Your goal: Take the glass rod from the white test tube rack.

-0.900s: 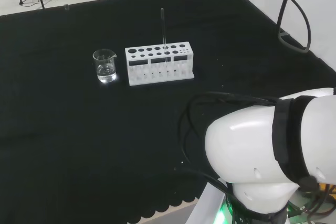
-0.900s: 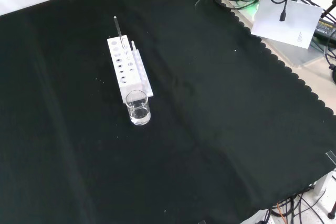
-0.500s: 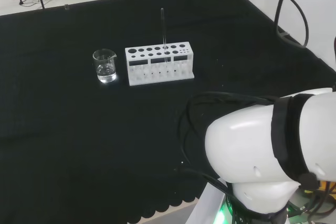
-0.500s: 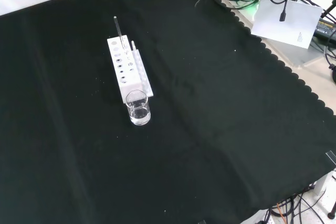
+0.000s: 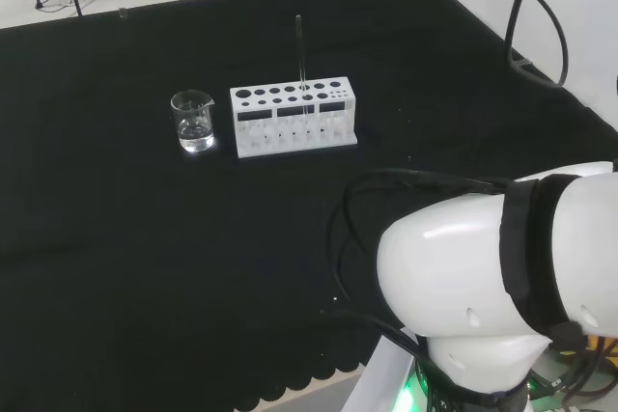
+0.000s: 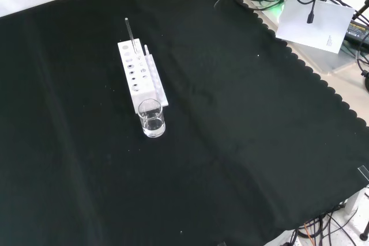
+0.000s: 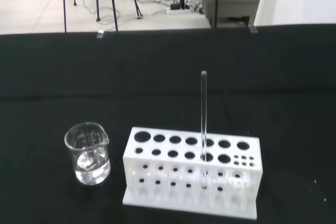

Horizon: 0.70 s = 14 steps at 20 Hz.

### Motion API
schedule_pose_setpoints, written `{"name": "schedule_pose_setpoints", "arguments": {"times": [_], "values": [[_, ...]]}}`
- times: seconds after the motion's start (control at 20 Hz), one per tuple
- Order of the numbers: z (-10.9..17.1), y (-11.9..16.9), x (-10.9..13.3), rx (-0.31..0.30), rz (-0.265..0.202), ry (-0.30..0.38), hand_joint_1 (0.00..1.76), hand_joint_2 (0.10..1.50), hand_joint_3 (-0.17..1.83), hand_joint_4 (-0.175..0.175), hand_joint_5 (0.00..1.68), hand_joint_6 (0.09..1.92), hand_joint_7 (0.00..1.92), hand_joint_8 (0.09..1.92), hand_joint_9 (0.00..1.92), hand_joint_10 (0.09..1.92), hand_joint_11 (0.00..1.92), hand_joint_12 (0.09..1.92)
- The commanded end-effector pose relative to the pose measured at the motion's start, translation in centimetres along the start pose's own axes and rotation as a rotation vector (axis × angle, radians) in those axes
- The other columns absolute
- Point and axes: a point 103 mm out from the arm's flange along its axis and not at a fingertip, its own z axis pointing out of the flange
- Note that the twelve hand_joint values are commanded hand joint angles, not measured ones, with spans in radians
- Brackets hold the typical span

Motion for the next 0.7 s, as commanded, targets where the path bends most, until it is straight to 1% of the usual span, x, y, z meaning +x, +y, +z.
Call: {"name": "schedule_pose_setpoints", "arguments": {"times": [0.05, 0.1, 0.15, 0.25, 0.35, 0.55, 0.7], "values": [[0.5, 3.9, 0.4, 0.011, -0.015, -0.022, 0.63, 1.17, -0.07, -0.175, 0.02, 0.09, 0.0, 0.29, 0.16, 0.09, 0.0, 0.78], [0.5, 4.4, 0.4, 0.01, -0.016, -0.019, 0.63, 1.17, -0.07, -0.175, 0.02, 0.09, 0.0, 0.3, 0.16, 0.09, 0.0, 0.83], [0.4, 4.9, 0.2, 0.01, -0.017, -0.016, 0.63, 1.18, -0.09, -0.175, 0.02, 0.09, 0.0, 0.32, 0.14, 0.15, 0.0, 0.86], [0.3, 6.1, 0.1, 0.012, -0.018, -0.015, 0.63, 1.2, -0.13, -0.175, 0.02, 0.09, 0.0, 0.34, 0.04, 0.41, 0.0, 0.91], [0.2, 7.2, -0.1, 0.017, -0.018, -0.025, 0.63, 1.21, -0.15, -0.175, 0.03, 0.09, 0.0, 0.36, 0.01, 0.52, 0.0, 0.95], [0.7, 9.6, -0.4, 0.027, -0.016, -0.037, 0.63, 1.22, -0.17, -0.175, 0.03, 0.09, 0.0, 0.39, 0.0, 0.6, 0.0, 1.04], [1.6, 11.5, -0.8, 0.025, -0.022, -0.033, 0.63, 1.22, -0.17, -0.175, 0.03, 0.09, 0.0, 0.43, 0.0, 0.65, 0.0, 1.12]]}}
